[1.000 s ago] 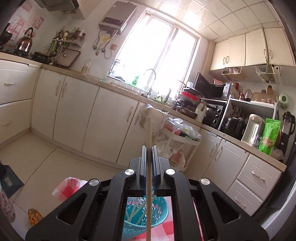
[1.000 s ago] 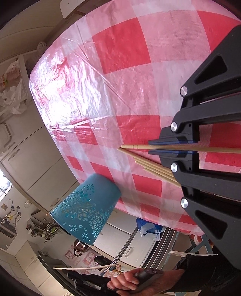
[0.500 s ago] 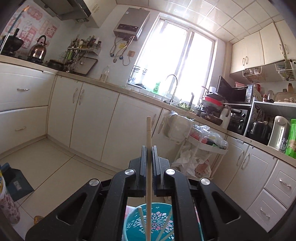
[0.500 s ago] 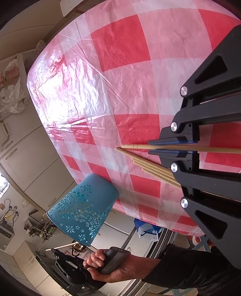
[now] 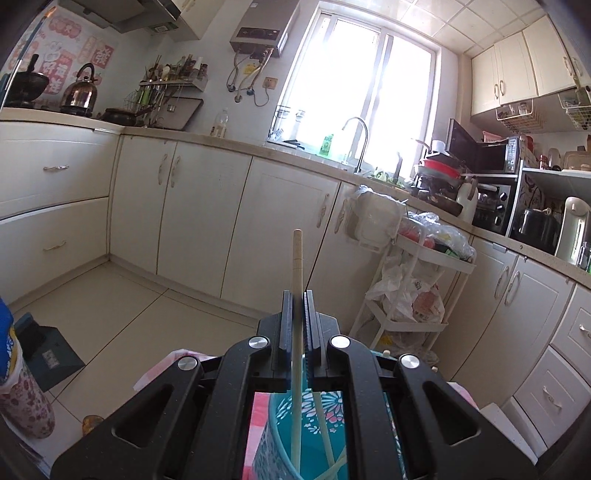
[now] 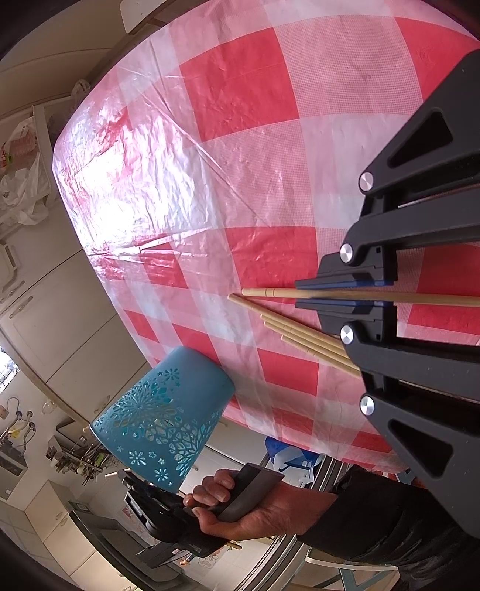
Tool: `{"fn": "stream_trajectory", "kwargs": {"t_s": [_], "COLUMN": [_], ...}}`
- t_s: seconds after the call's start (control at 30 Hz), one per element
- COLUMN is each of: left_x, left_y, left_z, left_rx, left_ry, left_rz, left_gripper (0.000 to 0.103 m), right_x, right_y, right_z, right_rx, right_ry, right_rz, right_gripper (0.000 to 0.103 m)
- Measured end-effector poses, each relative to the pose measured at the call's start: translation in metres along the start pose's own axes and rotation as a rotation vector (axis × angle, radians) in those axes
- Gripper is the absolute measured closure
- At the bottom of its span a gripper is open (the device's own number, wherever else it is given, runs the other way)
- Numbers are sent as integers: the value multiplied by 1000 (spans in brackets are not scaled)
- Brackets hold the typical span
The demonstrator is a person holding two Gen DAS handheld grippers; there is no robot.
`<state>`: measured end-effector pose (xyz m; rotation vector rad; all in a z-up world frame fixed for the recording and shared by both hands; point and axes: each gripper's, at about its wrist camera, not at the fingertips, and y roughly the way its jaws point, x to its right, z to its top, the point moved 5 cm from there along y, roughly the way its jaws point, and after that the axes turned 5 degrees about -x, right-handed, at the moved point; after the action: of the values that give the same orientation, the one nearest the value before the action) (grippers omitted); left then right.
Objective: Organize utensils
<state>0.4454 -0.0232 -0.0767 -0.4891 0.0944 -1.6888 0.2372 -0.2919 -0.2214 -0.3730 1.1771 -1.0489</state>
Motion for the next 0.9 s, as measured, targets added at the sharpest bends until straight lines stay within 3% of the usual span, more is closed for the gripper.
{"fn": "stream_trajectory", "kwargs": {"t_s": [0.3,0.57,0.77,0.9], "left_x": [-8,-35,-64,-77], "left_y": [-12,-60,-103,-116], "left_z": [-27,-51,-70,-82], "left_rx": [-79,-46,14,24], "left_ry": [39,-34,-152,-210], "left_rz": [18,53,98,84], "left_gripper": [92,51,45,44], "right_x": [2,3,1,-12], "right_y": [2,-13,-24,-32], "right_z": [0,2,6,12], "right_rx": [-5,53,105,140], "right_ry": [11,25,89,92], "right_rz": [-1,52,159,200], "right_gripper": [97,97,97,97]}}
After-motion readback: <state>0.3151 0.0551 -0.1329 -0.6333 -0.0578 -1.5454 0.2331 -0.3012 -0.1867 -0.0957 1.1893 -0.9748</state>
